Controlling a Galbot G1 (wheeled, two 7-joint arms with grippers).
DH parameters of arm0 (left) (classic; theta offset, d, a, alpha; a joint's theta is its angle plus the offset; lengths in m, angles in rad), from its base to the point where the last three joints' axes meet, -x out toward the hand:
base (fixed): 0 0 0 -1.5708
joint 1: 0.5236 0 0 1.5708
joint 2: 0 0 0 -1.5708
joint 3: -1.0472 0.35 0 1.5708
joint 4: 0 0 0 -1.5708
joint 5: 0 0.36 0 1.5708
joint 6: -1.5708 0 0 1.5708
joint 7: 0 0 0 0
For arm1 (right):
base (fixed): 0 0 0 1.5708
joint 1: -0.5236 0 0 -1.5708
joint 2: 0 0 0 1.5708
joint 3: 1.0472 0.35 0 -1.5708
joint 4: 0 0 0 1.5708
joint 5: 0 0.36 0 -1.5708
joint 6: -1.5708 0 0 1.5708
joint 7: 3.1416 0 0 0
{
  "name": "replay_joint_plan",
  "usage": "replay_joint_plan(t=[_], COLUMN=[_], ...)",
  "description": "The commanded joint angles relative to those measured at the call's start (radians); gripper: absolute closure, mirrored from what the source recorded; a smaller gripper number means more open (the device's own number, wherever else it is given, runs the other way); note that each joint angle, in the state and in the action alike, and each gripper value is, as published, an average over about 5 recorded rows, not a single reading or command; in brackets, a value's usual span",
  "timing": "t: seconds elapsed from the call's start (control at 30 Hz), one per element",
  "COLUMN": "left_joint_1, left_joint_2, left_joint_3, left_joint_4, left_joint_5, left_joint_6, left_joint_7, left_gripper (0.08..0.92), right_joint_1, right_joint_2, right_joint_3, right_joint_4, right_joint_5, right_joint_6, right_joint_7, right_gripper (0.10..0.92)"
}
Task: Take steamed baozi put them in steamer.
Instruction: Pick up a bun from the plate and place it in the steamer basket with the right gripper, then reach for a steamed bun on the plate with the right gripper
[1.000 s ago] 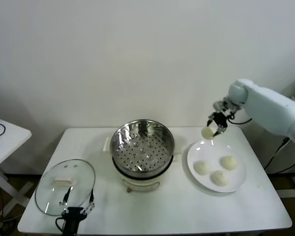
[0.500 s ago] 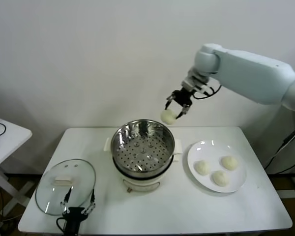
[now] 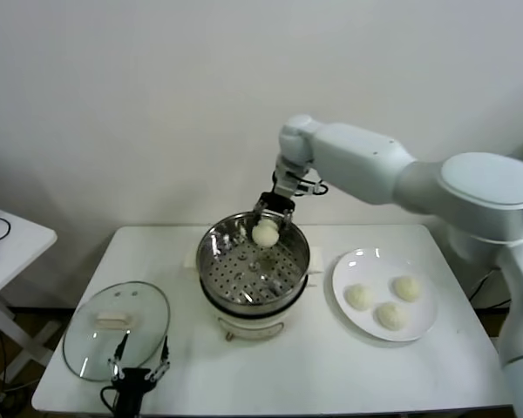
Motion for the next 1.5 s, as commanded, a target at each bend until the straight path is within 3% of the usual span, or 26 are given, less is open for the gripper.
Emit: replay_joint_plan(t=[0.03, 0.3, 0.47, 0.57, 0.7, 0.8, 0.87, 1.17, 1.5], left_joint_1=[-0.005, -0.006, -0.004, -0.002, 0.004, 0.010, 0.012, 0.018, 0.017], left_joint_2=[0.003, 0.002, 0.001, 0.000, 0.000, 0.000, -0.001, -0.002, -0.002], left_joint_3=[0.002, 0.004, 0.004, 0.004, 0.003, 0.001, -0.002, -0.005, -0.007], left_joint_4=[0.008, 0.009, 0.007, 0.007, 0.003, -0.003, -0.005, 0.000, 0.011], left_joint_5=[0.002, 0.003, 0.005, 0.006, 0.010, 0.011, 0.010, 0.009, 0.014], left_joint_6=[-0.003, -0.008, -0.012, -0.013, -0.012, -0.012, -0.013, -0.015, -0.015], left_joint_7=[-0.001, -0.001, -0.002, -0.003, -0.002, -0.003, -0.003, -0.004, -0.003], left_gripper=[0.177, 0.177, 0.177, 0.177, 0.177, 0.177, 0.177, 0.177, 0.177], right_joint_1=[-0.137, -0.147, -0.137, -0.095, 0.080, 0.254, 0.339, 0.437, 0.332], right_joint_2=[0.144, 0.153, 0.127, 0.083, -0.030, -0.148, -0.242, -0.614, -0.728], right_joint_3=[0.084, 0.102, 0.116, 0.113, -0.051, -0.292, -0.425, -0.704, -0.689], right_joint_4=[-0.206, -0.233, -0.215, -0.166, -0.021, 0.135, 0.246, 0.625, 0.719], right_joint_5=[-0.200, -0.216, -0.188, -0.107, 0.191, 0.482, 0.581, 0.600, 0.655], right_joint_6=[0.110, 0.110, 0.110, 0.110, 0.076, -0.050, -0.156, -0.850, -1.088], right_joint_7=[0.058, 0.073, 0.086, 0.079, 0.006, -0.031, -0.008, 0.267, 0.336], right_gripper=[0.406, 0.398, 0.294, 0.228, 0.205, 0.203, 0.203, 0.203, 0.203])
